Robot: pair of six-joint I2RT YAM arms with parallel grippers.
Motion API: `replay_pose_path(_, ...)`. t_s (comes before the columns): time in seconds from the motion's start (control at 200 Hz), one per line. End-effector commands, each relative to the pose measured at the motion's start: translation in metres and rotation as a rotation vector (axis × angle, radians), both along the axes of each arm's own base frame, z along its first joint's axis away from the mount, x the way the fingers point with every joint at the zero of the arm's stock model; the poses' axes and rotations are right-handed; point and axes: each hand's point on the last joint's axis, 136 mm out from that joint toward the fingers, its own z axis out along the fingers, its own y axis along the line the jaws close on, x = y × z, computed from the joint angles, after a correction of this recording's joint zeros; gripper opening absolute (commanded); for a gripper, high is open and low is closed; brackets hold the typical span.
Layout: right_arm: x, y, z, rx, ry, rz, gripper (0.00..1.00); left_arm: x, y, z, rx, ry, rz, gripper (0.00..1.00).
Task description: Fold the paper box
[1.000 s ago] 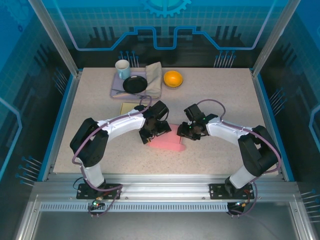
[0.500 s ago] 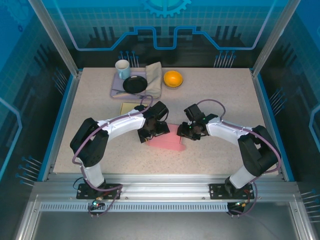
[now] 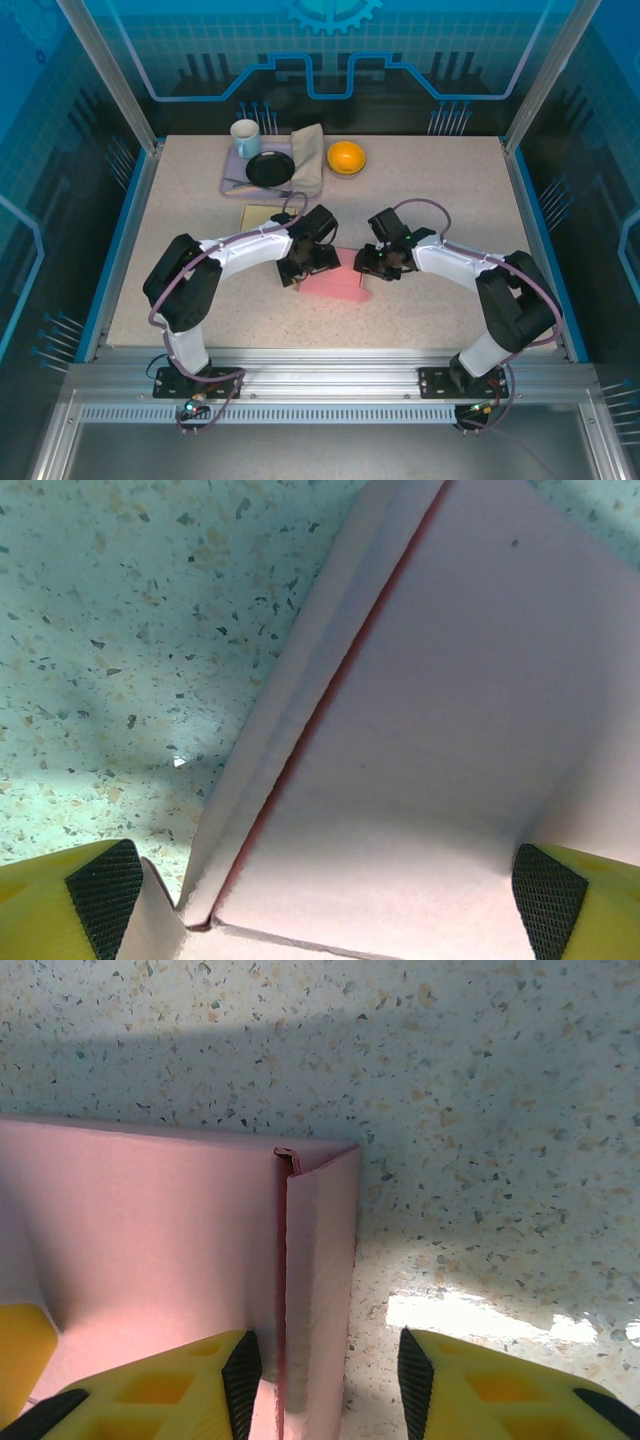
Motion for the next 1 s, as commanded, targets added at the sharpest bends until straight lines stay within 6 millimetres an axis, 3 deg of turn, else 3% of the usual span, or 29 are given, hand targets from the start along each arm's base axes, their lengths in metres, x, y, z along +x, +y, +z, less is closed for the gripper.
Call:
replay_pose_path(0.0, -0.024, -0.013, -0.022, -0.063, 0.106, 0.006, 0.44, -0.008, -0.003, -0.008, -0.028, 0.043, 0.028, 0.99)
replay_pose_path(0.995, -0.024, -0.013, -0.018, -0.051, 0.094, -0.001, 0.44, -0.010, 0.001, -0.016, -0.002, 0.077, 0.088, 0.95)
